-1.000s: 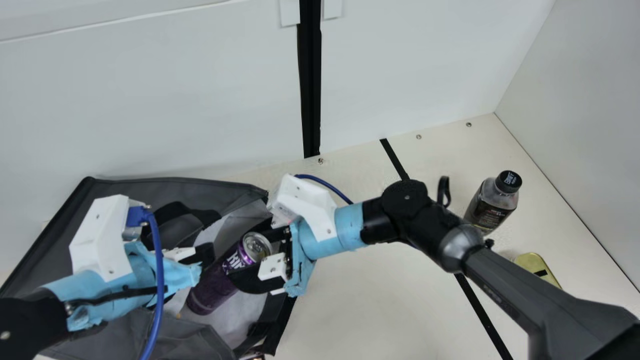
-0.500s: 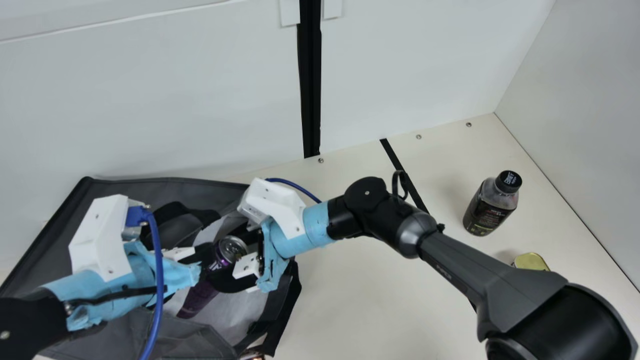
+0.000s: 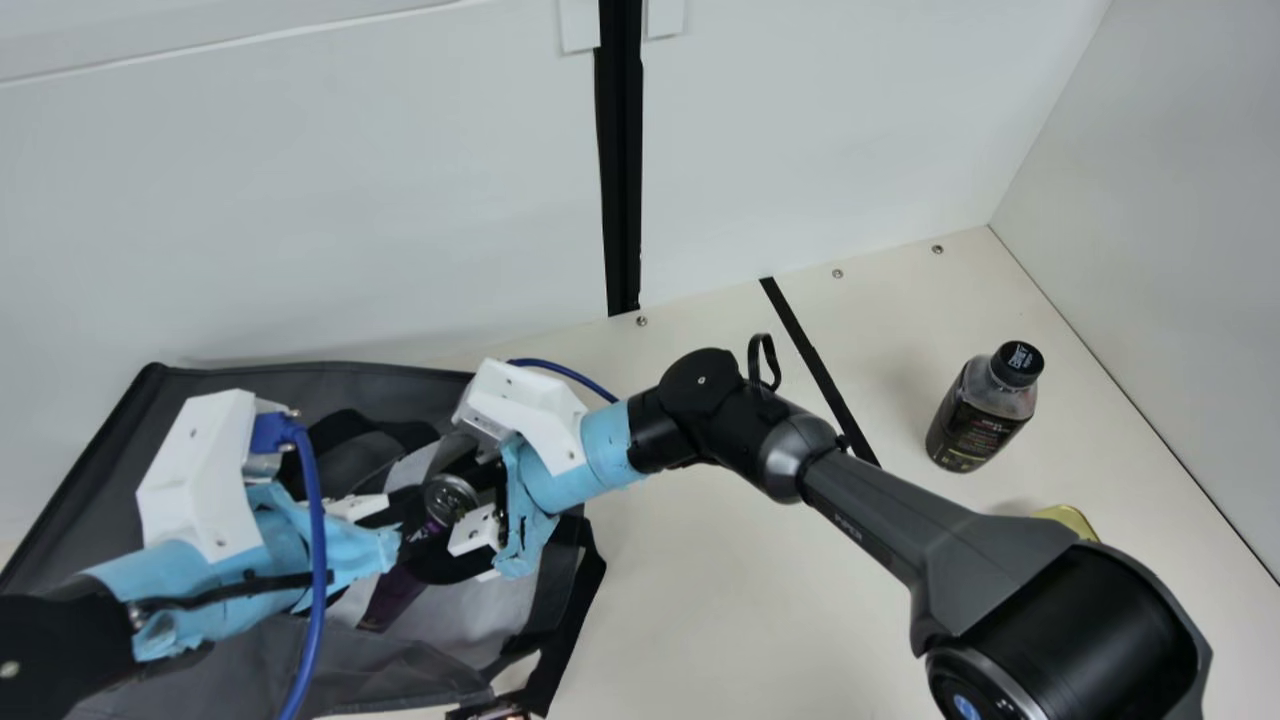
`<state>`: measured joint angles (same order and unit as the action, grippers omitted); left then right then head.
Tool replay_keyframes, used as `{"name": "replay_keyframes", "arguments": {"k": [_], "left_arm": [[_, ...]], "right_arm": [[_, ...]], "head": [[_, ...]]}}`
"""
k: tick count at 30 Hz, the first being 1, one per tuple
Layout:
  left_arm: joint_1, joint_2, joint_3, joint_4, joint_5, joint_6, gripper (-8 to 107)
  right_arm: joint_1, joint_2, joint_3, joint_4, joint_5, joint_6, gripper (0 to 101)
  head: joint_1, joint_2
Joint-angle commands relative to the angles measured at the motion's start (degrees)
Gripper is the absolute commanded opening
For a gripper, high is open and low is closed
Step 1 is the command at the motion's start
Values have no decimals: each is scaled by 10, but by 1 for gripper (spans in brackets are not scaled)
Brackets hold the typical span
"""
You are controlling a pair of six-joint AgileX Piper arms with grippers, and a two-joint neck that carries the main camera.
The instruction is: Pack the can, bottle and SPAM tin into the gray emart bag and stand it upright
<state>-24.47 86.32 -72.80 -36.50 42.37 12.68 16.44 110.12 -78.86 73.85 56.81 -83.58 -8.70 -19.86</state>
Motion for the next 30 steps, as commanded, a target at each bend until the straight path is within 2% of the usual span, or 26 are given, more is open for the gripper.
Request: {"name": "replay_keyframes", "arguments": {"k": [1,22,30], "left_arm": [[0,0,0,0,0,0,-8],[0,0,0,0,0,0,-8],[0,0,0,0,0,0,-8]], "right_arm": [[1,1,-1,-2,-1,0,23],[-10,-11,4,-10,13,11,94],[-24,-28,5,-19,33,18,95]], "head": [[-13,-1],[-13,-1],[-13,-1]]}}
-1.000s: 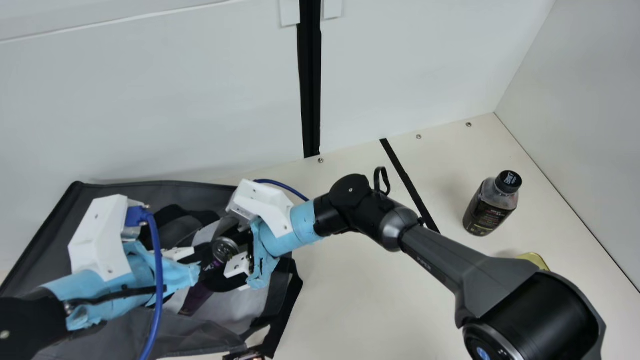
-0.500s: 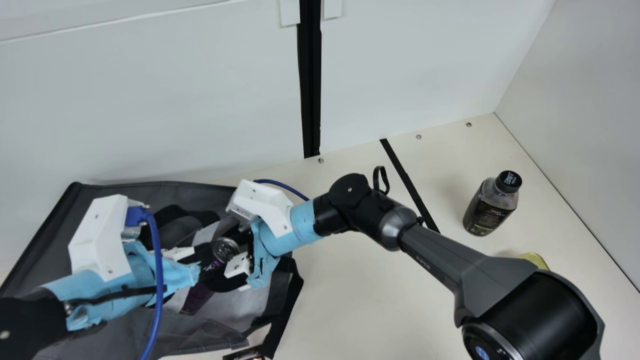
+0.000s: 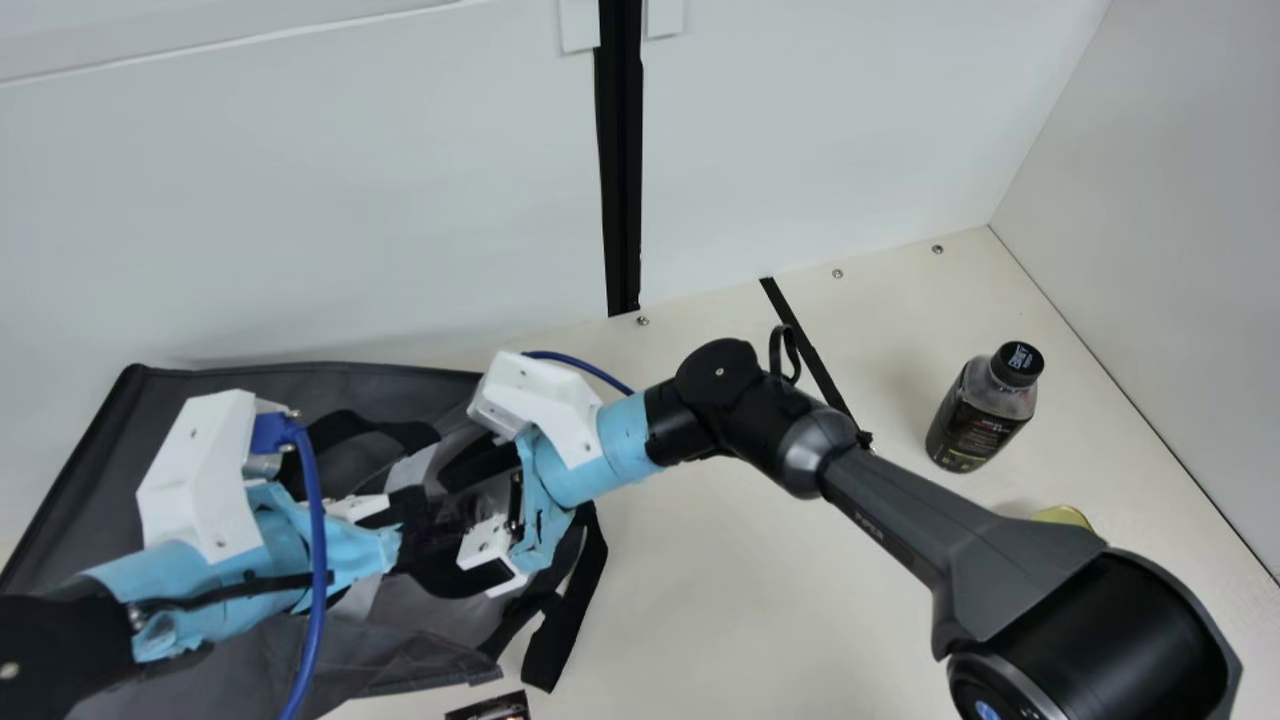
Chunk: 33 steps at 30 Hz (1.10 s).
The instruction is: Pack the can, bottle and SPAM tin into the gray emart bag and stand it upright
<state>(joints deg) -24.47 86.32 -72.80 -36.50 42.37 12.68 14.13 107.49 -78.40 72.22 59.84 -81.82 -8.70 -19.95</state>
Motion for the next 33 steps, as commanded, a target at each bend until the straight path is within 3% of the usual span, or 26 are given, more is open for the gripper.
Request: {"name": "replay_keyframes", "arguments": {"k": [1,15,33], "left_arm": [[0,0,0,0,0,0,-8],[0,0,0,0,0,0,-8],[0,0,0,0,0,0,-8]], "right_arm": [[-4,-5,0,-5,6,1,95],[-48,-71,17,-37,44,23,95],[-92,-200,88,-71,13,85,95]], "head": [[-13,0],[-13,0],[-13,0]]}}
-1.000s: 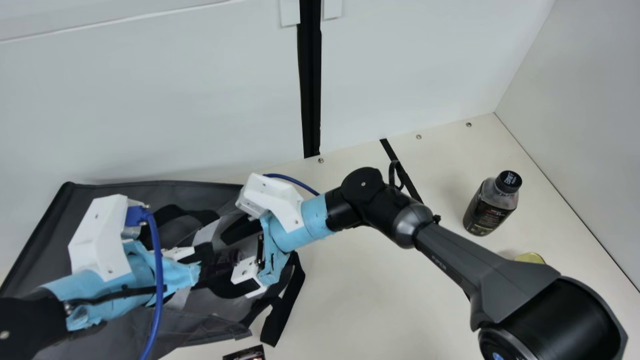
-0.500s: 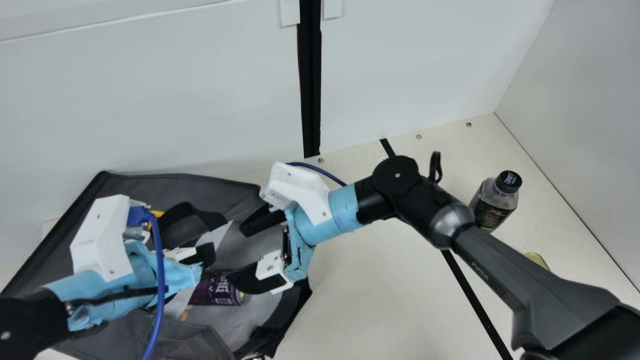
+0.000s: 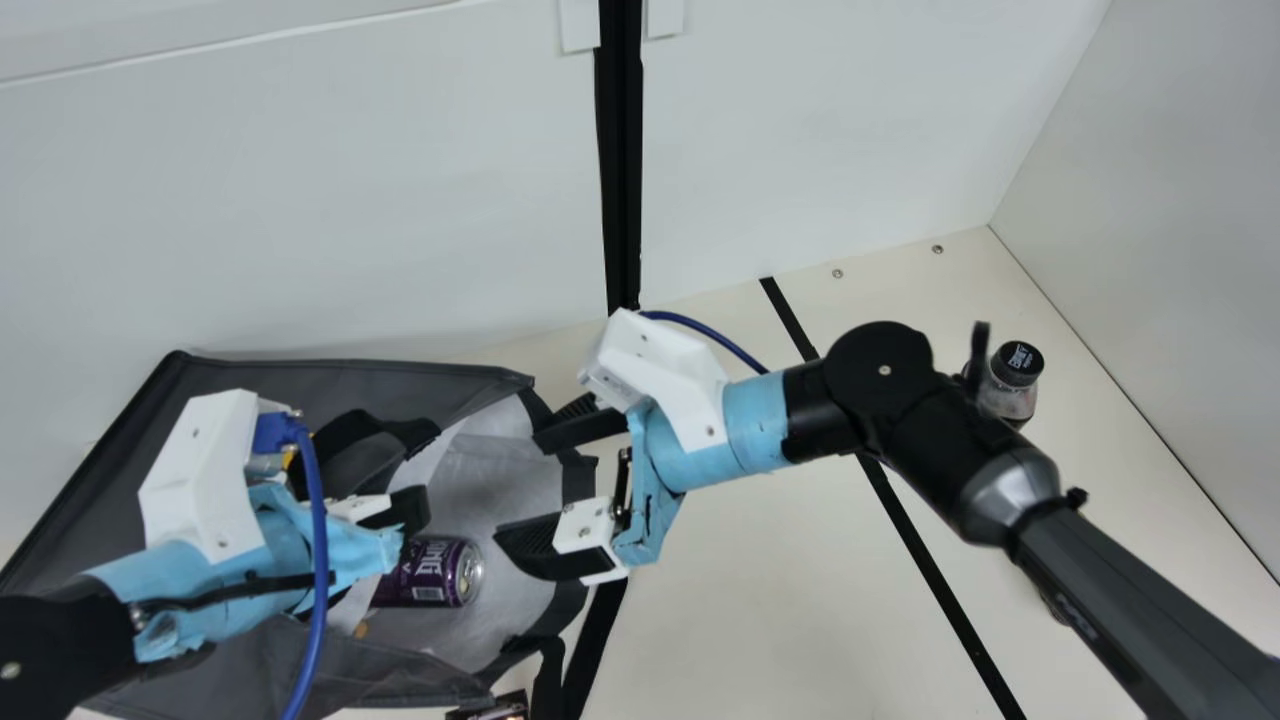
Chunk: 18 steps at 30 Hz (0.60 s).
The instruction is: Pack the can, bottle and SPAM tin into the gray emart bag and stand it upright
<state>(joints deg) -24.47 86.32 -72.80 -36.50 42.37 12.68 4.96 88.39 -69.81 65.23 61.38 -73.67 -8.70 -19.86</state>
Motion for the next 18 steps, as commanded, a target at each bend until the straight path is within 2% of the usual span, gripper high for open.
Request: {"name": "replay_keyframes", "arguments": {"k": [1,18], "left_arm": [[0,0,0,0,0,0,-8],[0,0,0,0,0,0,-8]], "right_arm": [[-3,-17,6,-4,-5,8,95],[-53,-122,30,-92,-55,79,95]], "head": [[-13,-1],[-13,-1]]}}
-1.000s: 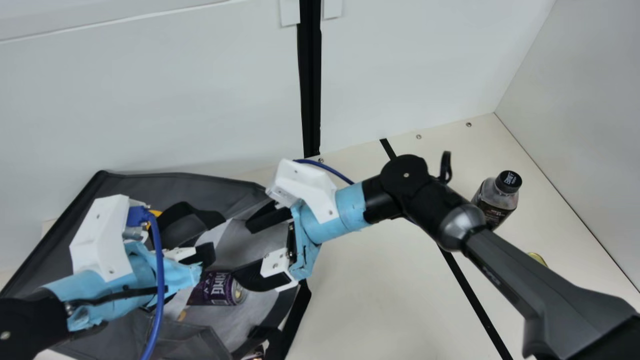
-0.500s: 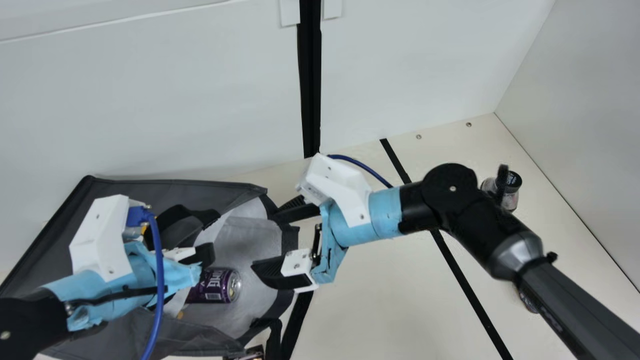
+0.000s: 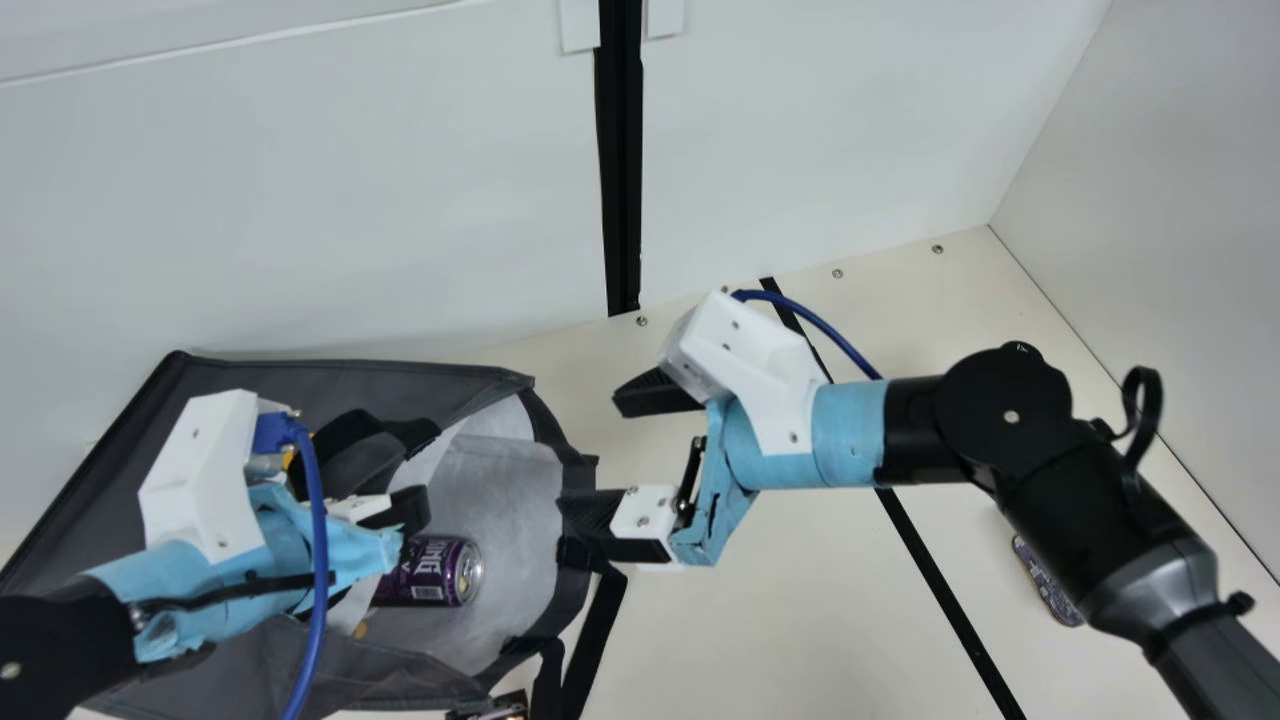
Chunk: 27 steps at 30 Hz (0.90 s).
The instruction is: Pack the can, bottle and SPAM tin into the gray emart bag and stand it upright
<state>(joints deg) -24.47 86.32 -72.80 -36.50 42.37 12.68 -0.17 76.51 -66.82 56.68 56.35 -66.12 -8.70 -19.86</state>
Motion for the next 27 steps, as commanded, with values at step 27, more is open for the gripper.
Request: {"name": "replay_keyframes", "arguments": {"k": [27], "left_arm": [[0,0,0,0,0,0,-8]], "right_arm": [[-107,-82,-47,-222,-11,100,95]], "head": [[-13,-1]]}}
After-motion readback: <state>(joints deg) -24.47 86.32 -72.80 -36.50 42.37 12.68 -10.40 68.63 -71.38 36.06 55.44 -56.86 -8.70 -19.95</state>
